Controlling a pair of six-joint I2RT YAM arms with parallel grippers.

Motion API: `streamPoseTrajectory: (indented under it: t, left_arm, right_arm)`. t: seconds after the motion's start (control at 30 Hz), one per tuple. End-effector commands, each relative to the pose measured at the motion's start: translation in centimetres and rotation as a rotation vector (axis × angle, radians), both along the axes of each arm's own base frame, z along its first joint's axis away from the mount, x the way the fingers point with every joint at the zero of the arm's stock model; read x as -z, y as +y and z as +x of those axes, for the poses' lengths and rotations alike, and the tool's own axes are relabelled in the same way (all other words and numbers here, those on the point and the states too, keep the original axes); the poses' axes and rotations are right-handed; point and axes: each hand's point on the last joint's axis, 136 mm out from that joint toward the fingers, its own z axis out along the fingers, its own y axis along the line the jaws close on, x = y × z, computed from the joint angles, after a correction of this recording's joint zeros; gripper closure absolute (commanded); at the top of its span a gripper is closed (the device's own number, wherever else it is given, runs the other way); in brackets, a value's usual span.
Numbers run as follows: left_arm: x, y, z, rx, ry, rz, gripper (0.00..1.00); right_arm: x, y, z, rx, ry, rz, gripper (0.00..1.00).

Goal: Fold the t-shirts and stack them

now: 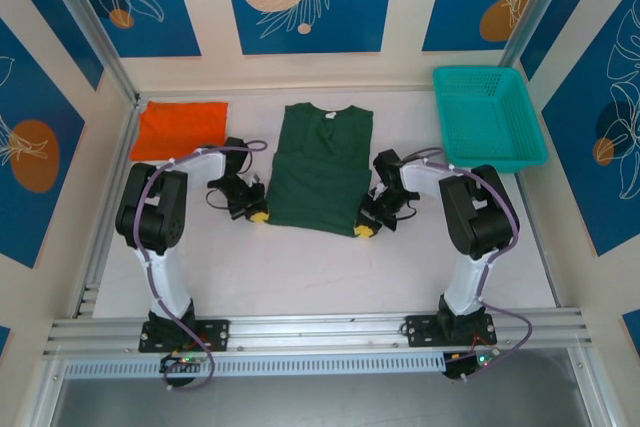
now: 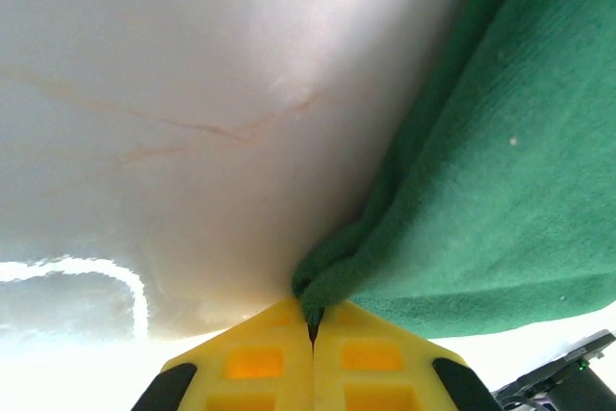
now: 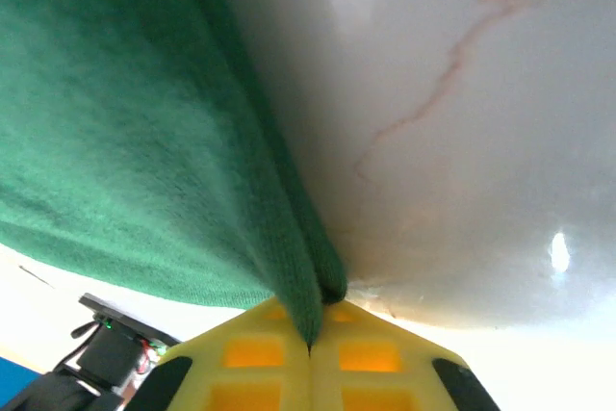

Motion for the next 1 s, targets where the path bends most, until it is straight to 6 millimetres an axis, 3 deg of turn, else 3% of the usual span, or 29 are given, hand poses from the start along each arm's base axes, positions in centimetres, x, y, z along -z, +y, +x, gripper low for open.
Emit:
streamPoseTrajectory:
  t: [0.0, 0.4, 0.6, 0.8, 0.97]
  left_arm:
    - [-0.3, 0.5, -2.4, 0.081, 0.041, 0.028, 1.00]
    - [-4.3, -0.4, -11.3, 0.190, 0.074, -0.037, 1.00]
    - [-5.7, -0.4, -14.3, 0.144, 0.048, -0.099, 1.00]
    - [-8.2, -0.9, -16.2, 0.102, 0.035, -0.177, 1.00]
    - [-11.5, -1.7, -15.3, 0.076, -0.030, -0.236, 1.00]
  right_arm:
    - [0.1, -1.1, -1.2, -0.036, 0.044, -0.044, 1.00]
    - [-2.4, -0.9, -10.4, -0.181, 0.067, 0.011, 1.00]
    - [-4.0, -0.9, -13.8, -0.198, 0.063, 0.035, 1.00]
    - [-7.0, -1.3, -15.4, -0.197, -0.003, 0.077, 1.00]
    - [-9.9, -1.1, -14.7, -0.215, -0.072, 0.103, 1.00]
